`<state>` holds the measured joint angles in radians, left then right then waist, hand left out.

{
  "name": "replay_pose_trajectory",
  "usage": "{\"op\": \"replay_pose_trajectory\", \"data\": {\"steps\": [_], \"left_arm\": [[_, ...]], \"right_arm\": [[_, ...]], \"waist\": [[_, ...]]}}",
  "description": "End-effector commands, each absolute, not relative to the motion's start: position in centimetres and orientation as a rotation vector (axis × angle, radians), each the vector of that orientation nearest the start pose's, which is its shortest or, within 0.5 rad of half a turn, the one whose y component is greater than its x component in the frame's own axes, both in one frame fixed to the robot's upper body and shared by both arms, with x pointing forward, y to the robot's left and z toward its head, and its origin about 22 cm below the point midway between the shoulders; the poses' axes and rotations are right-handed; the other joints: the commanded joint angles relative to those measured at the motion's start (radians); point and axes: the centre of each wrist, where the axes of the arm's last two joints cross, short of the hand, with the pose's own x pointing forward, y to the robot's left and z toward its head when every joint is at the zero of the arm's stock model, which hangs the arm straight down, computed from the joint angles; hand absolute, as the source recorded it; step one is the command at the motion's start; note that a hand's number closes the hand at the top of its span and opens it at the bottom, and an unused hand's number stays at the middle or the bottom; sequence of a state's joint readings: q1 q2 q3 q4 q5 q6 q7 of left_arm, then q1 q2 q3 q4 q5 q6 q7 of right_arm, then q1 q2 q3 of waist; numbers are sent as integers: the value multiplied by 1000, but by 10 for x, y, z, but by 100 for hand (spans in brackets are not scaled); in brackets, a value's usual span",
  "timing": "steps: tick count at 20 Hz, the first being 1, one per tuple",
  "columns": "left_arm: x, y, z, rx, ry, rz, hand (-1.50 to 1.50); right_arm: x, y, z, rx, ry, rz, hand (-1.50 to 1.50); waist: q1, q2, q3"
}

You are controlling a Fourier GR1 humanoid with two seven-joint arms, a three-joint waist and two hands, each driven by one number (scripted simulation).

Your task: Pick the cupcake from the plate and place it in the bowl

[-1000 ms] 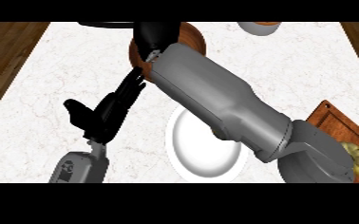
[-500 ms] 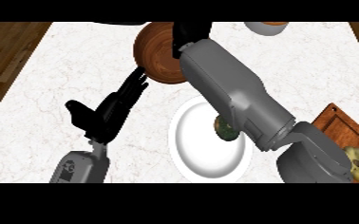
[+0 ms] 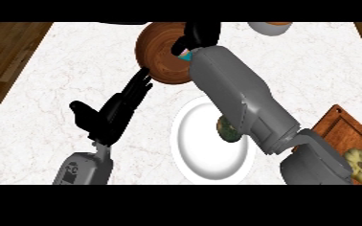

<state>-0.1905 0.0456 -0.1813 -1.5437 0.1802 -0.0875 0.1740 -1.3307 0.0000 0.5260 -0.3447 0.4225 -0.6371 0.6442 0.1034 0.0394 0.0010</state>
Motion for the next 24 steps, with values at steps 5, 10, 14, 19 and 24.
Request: {"op": "replay_pose_trajectory", "data": {"steps": [5,10,14,19,24], "left_arm": [[273,183,29,-321,-1490,-198,0],[280,206,29,-304,-1479,-152,0],[274,202,22,-284,-1478,-119,0],[254,214,14,-255,-1459,-108,0],[254,210,12,-235,-1459,-63,0]], "right_arm": [[413,-17,133,-769,-1842,88,-150],[376,-11,121,-580,-2002,22,-150],[321,1,106,-405,-2051,-25,-150],[248,8,74,-298,-2142,9,-150],[168,5,35,-229,-2165,81,150]], "waist": [[-36,-18,3],[-68,-34,1],[-106,-48,0],[-129,-62,-1],[-169,-69,-3]]}}
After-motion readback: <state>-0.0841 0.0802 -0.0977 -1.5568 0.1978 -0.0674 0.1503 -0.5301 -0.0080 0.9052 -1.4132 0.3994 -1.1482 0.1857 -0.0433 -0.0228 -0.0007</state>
